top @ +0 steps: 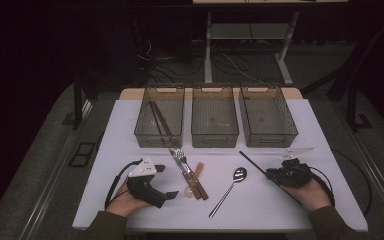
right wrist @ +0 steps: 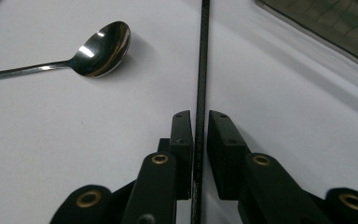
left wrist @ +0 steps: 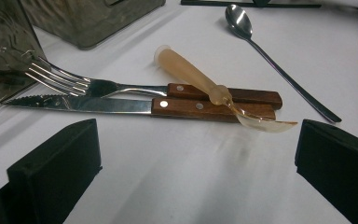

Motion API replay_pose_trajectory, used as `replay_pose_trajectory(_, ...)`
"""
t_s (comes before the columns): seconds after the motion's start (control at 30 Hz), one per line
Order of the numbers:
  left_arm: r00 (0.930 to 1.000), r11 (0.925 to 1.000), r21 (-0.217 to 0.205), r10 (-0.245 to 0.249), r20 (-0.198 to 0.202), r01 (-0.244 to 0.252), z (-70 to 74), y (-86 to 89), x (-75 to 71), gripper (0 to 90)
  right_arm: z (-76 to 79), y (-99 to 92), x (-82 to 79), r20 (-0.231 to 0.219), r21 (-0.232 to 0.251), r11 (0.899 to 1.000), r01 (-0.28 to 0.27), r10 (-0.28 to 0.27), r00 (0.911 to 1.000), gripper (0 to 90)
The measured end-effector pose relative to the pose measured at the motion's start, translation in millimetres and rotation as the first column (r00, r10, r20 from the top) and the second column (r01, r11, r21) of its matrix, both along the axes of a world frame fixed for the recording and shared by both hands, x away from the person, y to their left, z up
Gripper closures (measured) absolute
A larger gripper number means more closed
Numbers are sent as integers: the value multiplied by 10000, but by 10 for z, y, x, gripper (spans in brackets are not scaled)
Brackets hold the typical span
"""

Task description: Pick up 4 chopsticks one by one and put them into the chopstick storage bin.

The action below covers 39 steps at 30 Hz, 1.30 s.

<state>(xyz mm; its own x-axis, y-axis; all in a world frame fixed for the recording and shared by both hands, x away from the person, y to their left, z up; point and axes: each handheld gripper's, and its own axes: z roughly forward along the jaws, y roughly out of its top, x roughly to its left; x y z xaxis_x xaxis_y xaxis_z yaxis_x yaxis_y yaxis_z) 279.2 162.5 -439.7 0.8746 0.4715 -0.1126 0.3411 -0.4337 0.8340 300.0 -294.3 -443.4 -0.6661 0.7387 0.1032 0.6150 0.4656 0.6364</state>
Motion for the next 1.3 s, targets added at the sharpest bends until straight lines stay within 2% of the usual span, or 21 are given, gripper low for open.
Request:
replay_pose_trajectory(0.17, 10000, 10000, 4, 3, -15, -3, 0, -3, -3, 0, -20, 25, -11, 119, -218, 9997, -125, 128, 9998, 820)
replay_pose_trajectory(0.67, 10000, 10000, 47, -36, -42, 37, -3, -9, -2, 0, -29, 14, -7, 275, -289, 9990, -354, 362, 9990, 853)
replay_pose_trajectory(1.2, 10000, 10000, 39, -75, -39, 75, -3, -10, 0, 0, 46, -7, -5, 22, -26, 9984, -573, 574, 9984, 853)
replay_pose_trajectory(1.3, 10000, 10000, 36, -74, -32, 74, -3, -9, 0, 0, 63, -15, -6, 84, 20, 9980, -624, 624, 9980, 853)
